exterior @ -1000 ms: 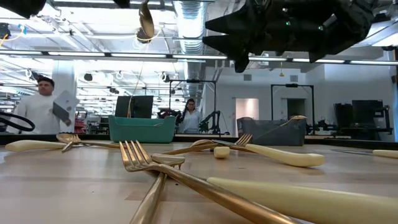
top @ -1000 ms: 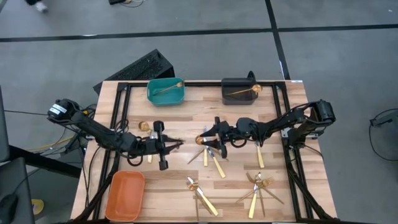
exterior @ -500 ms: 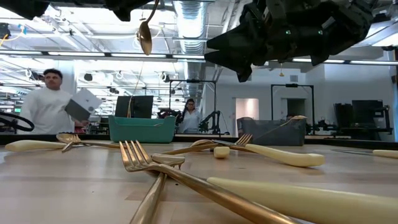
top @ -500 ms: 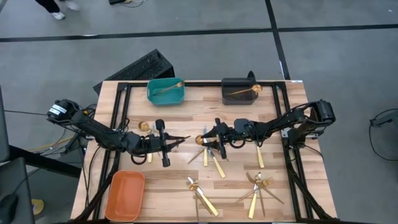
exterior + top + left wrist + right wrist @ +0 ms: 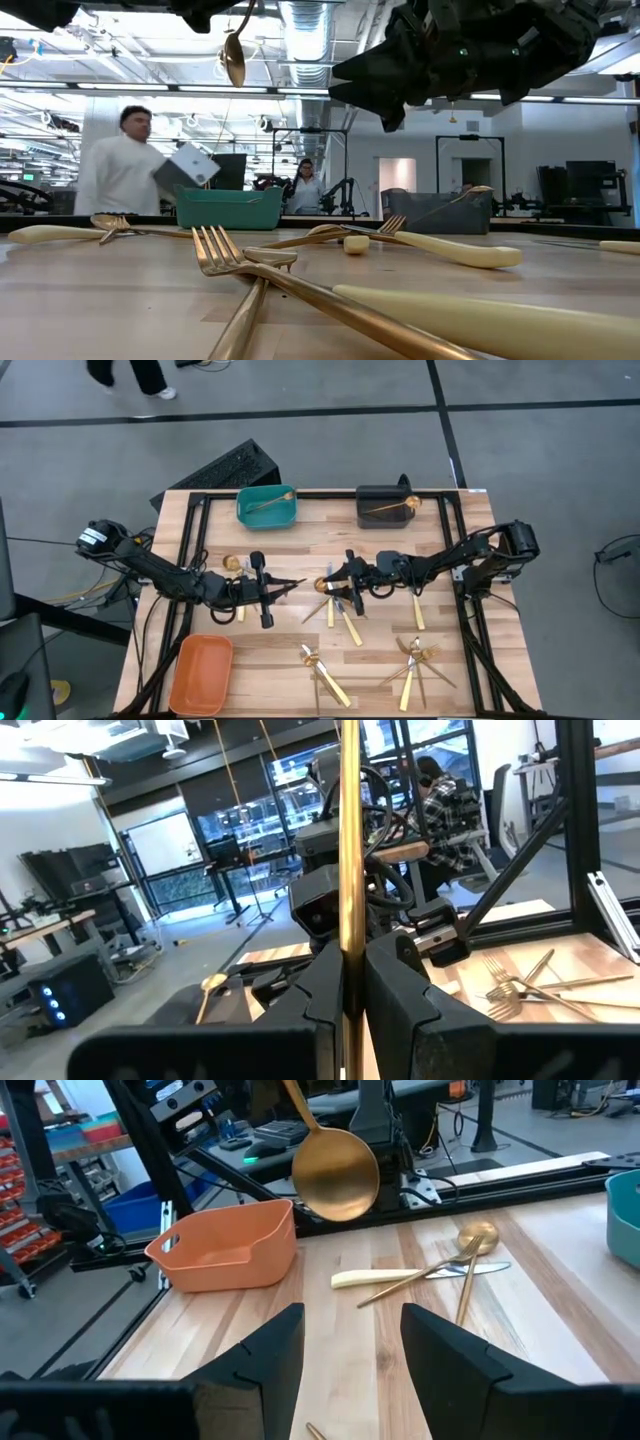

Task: Sort silverware by color (type)
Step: Put the gold spoon into the black bin

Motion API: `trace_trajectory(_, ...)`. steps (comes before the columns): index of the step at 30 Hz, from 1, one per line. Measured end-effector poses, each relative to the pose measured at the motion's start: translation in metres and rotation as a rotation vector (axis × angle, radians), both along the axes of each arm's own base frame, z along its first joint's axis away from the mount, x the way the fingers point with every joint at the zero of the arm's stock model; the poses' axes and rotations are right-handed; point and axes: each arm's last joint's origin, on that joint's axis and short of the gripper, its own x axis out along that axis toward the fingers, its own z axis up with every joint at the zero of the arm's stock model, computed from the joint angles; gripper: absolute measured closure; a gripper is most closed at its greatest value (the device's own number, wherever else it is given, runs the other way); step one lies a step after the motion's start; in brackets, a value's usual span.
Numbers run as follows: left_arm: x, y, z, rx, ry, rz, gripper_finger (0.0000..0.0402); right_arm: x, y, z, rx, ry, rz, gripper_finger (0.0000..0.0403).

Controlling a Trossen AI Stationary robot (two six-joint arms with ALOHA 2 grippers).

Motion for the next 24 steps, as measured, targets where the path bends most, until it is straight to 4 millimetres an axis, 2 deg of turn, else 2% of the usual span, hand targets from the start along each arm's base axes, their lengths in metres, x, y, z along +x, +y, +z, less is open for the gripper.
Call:
trace_trajectory(3,0.000,0.000,0.005,0.027,-0.041,-0.023,0.0386,0.002,0.000,0.005,0.002,-0.033,0.000,0.0210)
trace_trajectory(11,0.010,0.005,0.010,0.140,-0.203,-0.250,0.0386,0.018,0.003,0.038,0.001,-0.155,0.068,0.0210)
trace_trajectory(16,0.020,0.010,0.007,0.210,-0.266,-0.329,0.0386,0.029,0.007,0.037,0.044,-0.165,0.206,0.0210)
trace_trajectory(21,0.026,0.010,0.011,0.268,-0.314,-0.448,0.0386,0.042,0.008,0.033,0.063,-0.165,0.217,0.0210)
trace_trajectory(24,0.027,0.009,0.014,0.294,-0.325,-0.461,0.0386,0.048,0.008,0.029,0.067,-0.148,0.232,0.0210)
